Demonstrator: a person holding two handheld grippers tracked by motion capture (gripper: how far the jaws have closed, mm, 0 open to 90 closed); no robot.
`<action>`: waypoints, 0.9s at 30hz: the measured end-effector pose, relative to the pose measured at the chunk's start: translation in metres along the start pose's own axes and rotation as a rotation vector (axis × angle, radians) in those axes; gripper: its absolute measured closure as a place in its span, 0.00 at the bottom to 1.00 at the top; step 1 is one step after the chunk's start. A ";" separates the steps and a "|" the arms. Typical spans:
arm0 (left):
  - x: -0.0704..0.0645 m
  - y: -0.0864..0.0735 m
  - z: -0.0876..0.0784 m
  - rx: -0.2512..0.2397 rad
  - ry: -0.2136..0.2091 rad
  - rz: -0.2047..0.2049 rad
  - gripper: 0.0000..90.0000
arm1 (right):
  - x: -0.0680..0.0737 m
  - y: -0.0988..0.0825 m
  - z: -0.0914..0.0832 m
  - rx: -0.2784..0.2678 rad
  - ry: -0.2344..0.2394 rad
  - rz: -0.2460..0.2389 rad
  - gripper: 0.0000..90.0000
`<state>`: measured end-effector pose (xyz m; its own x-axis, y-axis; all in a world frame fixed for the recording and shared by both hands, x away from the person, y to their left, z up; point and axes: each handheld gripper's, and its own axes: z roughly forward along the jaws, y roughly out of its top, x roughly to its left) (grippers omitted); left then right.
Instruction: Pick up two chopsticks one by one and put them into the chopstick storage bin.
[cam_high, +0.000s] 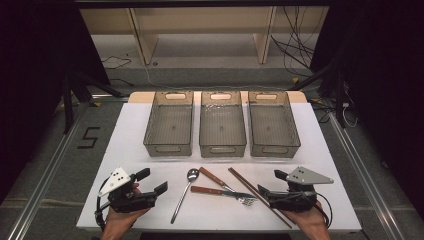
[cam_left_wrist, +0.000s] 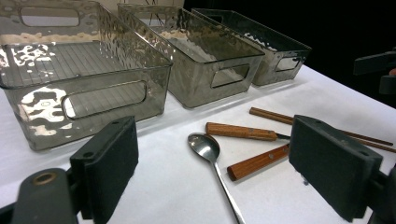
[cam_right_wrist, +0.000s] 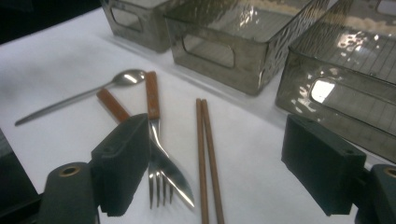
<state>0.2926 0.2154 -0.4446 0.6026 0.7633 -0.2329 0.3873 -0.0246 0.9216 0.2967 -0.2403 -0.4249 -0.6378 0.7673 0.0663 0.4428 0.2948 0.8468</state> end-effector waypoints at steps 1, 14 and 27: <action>0.000 0.000 0.000 0.001 0.000 0.000 0.17 | -0.001 0.002 0.000 0.016 -0.002 -0.004 0.28; 0.000 0.000 0.000 0.000 0.000 -0.001 0.17 | -0.015 0.022 0.016 0.394 -0.045 -0.065 0.36; -0.001 0.000 0.000 -0.002 -0.001 0.006 0.17 | -0.017 0.013 0.045 0.653 -0.028 -0.089 0.52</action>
<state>0.2924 0.2149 -0.4442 0.6058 0.7623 -0.2278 0.3824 -0.0279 0.9236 0.3416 -0.2235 -0.4390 -0.6768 0.7361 -0.0104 0.6861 0.6358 0.3536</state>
